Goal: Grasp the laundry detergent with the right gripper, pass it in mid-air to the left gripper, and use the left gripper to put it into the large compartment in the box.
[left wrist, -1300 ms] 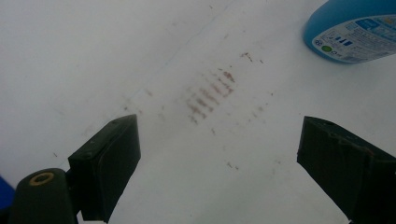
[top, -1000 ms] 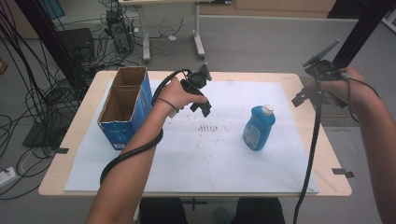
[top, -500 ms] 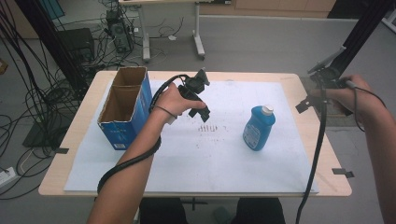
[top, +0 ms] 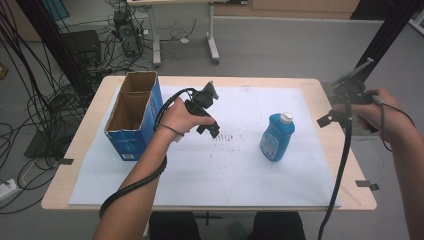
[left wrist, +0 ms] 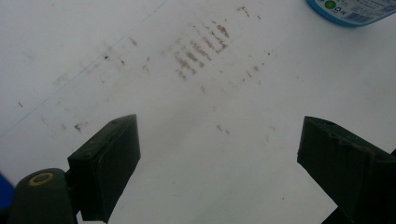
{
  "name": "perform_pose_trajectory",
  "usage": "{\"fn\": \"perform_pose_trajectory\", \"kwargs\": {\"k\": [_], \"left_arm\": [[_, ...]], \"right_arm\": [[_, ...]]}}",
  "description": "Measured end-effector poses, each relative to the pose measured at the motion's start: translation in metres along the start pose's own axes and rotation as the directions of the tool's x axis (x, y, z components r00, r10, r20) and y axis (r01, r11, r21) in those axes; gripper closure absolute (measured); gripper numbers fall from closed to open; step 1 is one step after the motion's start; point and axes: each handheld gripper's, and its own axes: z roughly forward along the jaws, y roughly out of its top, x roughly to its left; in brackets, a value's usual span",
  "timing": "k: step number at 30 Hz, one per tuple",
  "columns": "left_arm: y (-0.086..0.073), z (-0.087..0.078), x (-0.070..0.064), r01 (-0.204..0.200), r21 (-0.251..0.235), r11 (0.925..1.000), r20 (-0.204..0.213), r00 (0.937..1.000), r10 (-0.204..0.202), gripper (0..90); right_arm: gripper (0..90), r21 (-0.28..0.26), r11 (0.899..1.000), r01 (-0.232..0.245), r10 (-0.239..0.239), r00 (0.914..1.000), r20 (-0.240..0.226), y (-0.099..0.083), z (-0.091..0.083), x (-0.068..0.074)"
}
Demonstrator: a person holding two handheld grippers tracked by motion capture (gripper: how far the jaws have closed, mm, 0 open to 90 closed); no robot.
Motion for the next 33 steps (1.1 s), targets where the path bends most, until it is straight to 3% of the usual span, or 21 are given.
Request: {"fn": "perform_pose_trajectory", "kwargs": {"k": [16, 33], "left_arm": [[-0.019, 0.006, 0.002, 0.031, -0.013, 0.9994, 0.016, 0.9994, -0.031, 13.4], [-0.033, 0.007, -0.004, 0.030, -0.016, 0.9994, 0.024, 0.9993, -0.029, 13.4]], "right_arm": [[5.5, 0.014, 1.000, 0.023, -0.023, 0.9997, 0.001, -0.020, 0.008, 0.004], [6.5, 0.009, 1.000, 0.021, -0.021, 0.9997, -0.013, -0.041, 0.017, 0.011]]}}
